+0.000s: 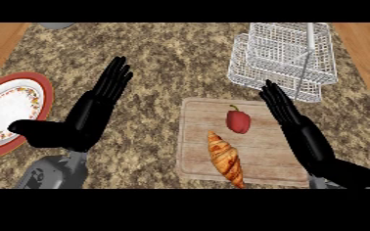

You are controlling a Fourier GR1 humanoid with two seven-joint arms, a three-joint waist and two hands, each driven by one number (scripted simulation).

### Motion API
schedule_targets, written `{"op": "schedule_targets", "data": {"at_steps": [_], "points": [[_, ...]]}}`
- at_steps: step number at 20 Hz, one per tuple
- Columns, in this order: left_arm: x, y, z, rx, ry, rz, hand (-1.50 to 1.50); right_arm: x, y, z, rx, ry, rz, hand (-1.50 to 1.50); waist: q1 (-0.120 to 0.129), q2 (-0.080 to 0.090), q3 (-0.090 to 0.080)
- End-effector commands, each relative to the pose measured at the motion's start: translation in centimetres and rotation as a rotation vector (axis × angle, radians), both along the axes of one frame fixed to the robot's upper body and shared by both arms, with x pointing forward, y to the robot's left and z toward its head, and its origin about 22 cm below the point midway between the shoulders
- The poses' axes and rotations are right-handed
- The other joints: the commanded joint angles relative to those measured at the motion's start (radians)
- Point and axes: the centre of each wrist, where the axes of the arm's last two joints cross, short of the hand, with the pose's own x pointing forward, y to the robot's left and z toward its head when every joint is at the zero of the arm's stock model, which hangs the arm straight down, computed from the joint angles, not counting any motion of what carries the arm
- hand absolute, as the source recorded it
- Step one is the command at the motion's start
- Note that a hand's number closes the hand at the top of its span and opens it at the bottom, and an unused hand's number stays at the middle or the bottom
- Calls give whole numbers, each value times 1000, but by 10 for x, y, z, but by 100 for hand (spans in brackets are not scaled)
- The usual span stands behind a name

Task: Pick the bell pepper from the cutting board and place it in the tiered basket

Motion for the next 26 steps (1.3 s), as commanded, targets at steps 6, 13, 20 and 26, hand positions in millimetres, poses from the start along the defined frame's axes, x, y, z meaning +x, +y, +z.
{"op": "schedule_targets", "data": {"at_steps": [6,13,20,26], "points": [[3,108,-11,453,39,435,0,-2,-24,0,30,-57,-747,150,-37,-21,10],[-8,116,-31,461,119,485,0,-59,-34,-63,-90,106,-1440,-150,-79,-13,4],[1,103,-24,490,75,451,0,-109,18,-82,-320,252,-1363,-150,-18,4,-2],[8,96,-16,504,43,419,0,-132,14,-91,-530,446,-1213,-150,20,23,-5]]}}
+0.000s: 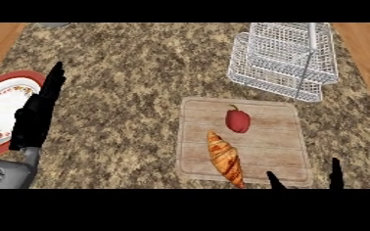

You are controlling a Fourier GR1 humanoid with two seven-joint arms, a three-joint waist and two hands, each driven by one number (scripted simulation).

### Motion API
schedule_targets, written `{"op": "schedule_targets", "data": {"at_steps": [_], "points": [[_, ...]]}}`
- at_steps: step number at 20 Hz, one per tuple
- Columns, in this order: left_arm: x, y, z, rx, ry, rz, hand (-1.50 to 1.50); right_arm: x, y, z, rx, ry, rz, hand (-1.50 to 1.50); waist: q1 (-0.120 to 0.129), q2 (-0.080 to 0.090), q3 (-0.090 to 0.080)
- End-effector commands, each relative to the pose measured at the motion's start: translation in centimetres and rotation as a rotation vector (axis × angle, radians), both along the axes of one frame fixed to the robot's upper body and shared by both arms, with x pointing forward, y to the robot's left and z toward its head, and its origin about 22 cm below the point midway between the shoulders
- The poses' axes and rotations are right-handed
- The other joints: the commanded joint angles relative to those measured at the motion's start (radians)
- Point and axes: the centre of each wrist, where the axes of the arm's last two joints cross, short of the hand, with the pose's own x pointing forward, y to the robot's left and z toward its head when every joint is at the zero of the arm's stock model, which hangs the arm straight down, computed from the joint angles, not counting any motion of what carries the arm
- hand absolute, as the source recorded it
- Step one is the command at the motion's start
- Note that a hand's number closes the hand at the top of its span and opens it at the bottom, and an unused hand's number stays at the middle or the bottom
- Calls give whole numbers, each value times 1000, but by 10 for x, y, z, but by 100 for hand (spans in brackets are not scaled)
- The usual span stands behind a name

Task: Pick the bell pepper from the cutting board and place it in the tiered basket

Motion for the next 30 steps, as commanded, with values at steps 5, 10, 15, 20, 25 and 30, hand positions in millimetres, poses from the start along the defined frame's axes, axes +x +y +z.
{"op": "schedule_targets", "data": {"at_steps": [5,10,15,20,25,30], "points": [[6,-13,3,-8,-7,-27,0,-3,8,19,4,228,-4,-150,30,7,-1],[9,-14,0,7,-6,-35,0,24,20,47,45,324,-40,-150,38,5,2],[7,-16,-2,6,3,-36,0,57,33,84,79,485,-60,-150,46,-7,6],[13,-23,-9,-10,25,-23,0,93,62,110,16,607,-82,-150,26,-10,10],[6,-10,-4,3,6,-18,0,117,72,119,-4,650,-62,-150,24,-19,13],[5,-19,-15,-11,22,-1,0,133,82,118,-60,683,-29,-150,13,-20,13]]}}
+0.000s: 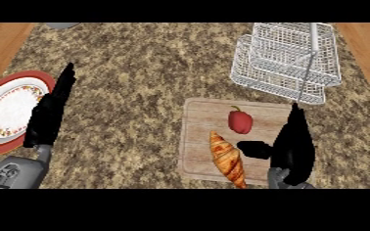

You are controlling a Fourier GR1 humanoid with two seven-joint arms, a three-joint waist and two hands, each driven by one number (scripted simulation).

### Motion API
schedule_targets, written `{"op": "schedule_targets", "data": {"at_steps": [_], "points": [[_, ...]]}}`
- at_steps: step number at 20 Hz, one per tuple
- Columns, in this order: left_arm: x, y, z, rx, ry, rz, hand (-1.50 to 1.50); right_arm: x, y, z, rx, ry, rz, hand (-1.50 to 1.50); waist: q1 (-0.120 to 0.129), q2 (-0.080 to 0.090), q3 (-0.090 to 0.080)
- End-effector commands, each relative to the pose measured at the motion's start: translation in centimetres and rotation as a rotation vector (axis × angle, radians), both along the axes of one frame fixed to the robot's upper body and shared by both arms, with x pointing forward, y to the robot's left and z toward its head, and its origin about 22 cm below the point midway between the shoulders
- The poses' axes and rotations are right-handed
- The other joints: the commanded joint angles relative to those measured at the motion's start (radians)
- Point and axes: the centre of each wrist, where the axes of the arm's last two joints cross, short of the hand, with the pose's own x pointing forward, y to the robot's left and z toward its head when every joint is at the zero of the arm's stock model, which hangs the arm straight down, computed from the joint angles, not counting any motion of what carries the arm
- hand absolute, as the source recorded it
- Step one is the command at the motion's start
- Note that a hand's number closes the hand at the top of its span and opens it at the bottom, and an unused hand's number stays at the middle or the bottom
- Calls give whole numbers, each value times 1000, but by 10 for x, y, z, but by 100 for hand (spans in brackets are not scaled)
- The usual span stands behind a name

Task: Pick the bell pepper from the cutting board and place it in the tiered basket

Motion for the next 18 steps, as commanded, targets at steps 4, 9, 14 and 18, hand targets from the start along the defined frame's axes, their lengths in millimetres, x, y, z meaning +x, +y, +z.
{"op": "schedule_targets", "data": {"at_steps": [4,9,14,18], "points": [[0,-10,1,-7,14,19,0,15,16,0,-66,189,-113,-150,-14,-6,1],[8,-2,4,11,-6,20,0,26,21,-4,-120,203,-106,-150,-15,-4,1],[2,4,-5,-9,18,10,0,30,19,-4,-106,225,-105,-150,-15,-6,1],[5,3,2,10,9,16,0,44,14,-5,-81,242,-124,-150,-9,-5,2]]}}
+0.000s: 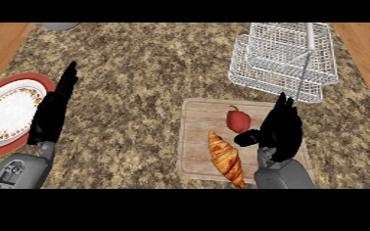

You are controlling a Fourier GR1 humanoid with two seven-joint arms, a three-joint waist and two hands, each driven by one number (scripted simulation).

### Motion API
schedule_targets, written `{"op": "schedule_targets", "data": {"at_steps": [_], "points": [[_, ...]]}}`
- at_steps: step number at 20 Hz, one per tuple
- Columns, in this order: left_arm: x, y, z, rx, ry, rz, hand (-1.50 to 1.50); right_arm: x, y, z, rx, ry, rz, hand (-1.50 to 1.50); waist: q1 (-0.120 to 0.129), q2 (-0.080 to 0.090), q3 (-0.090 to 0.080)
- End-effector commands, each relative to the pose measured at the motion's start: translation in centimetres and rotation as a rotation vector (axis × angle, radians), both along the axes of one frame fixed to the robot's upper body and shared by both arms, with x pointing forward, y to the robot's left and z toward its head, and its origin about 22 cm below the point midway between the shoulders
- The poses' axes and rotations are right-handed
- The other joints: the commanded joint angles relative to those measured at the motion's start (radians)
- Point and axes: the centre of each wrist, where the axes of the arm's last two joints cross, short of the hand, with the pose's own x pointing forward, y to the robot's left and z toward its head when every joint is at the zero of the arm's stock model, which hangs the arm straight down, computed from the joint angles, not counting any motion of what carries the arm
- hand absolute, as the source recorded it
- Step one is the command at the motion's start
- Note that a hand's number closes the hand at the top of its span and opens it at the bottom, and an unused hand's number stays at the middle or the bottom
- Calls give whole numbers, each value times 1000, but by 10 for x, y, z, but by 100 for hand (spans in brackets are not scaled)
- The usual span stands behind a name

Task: Pick the bell pepper from the cutting board and place it in the tiered basket

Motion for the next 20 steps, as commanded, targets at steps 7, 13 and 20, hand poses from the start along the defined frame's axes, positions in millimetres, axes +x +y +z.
{"op": "schedule_targets", "data": {"at_steps": [7,13,20], "points": [[-7,-6,-7,-7,-4,-9,0,28,0,6,57,122,-225,-150,8,-1,0],[-1,-3,-6,8,-8,14,0,30,3,-3,75,131,-231,-150,0,0,1],[-5,8,-6,19,-10,-2,0,38,14,-13,116,137,-216,-150,10,1,1]]}}
